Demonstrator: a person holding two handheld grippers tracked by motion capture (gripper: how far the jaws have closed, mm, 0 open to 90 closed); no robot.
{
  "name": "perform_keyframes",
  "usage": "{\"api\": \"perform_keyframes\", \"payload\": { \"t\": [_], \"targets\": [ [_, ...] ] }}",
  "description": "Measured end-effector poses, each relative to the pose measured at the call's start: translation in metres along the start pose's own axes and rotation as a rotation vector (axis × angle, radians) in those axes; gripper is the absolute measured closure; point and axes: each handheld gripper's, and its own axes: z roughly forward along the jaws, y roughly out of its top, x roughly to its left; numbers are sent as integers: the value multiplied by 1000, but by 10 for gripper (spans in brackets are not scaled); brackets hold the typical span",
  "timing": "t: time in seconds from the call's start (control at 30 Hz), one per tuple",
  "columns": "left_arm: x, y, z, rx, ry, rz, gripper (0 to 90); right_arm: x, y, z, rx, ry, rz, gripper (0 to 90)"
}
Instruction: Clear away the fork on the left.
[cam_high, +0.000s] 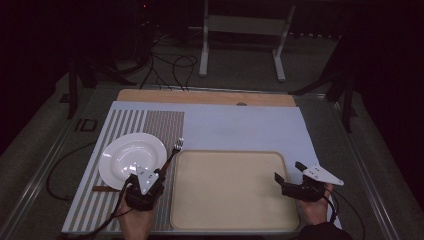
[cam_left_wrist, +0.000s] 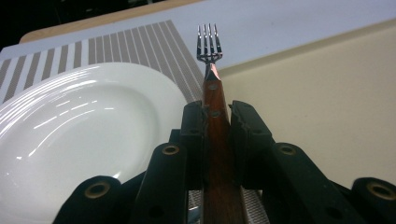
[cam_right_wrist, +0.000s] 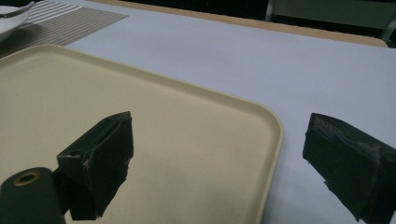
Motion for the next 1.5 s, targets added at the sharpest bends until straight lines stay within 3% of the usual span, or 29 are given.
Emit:
{"api": "perform_keyframes", "payload": {
  "t": [0.2, 0.87, 1.13, 1.3, 1.43, 1.5],
  "targets": [
    [-17, -1, -1, -11, -1, -14, 765, 0, 0, 0, -2, 3, 1, 86],
    [-44, -21, 19, 18, -1, -58, 764, -1, 0, 0, 0, 0, -3, 86],
    [-42, -31, 18, 30, 18, -93, 764, 0, 0, 1, 8, -5, -12, 86],
    [-42, -35, 20, 45, 6, -111, 762, 0, 0, 1, 10, -5, -16, 86],
    [-41, -36, 19, 25, -18, -138, 750, 0, 0, 2, 15, -8, -15, 86],
    [-38, -36, 19, 3, -26, -158, 642, 0, 0, 2, 17, -9, -13, 86]
  ]
}}
